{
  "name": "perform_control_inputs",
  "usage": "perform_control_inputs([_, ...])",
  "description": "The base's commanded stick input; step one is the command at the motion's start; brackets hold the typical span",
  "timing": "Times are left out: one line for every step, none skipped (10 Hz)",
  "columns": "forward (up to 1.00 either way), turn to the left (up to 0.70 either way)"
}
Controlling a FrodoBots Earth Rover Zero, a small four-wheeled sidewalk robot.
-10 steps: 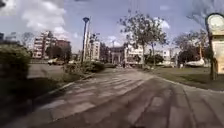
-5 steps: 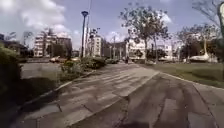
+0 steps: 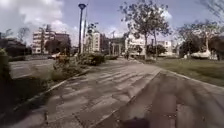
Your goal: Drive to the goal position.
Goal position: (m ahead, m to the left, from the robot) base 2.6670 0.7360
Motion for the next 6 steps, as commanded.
perform_control_inputs([0.70, 0.00])
perform_control_inputs([0.70, 0.00])
perform_control_inputs([0.70, 0.00])
perform_control_inputs([0.70, 0.00])
perform_control_inputs([0.70, 0.00])
perform_control_inputs([0.70, 0.00])
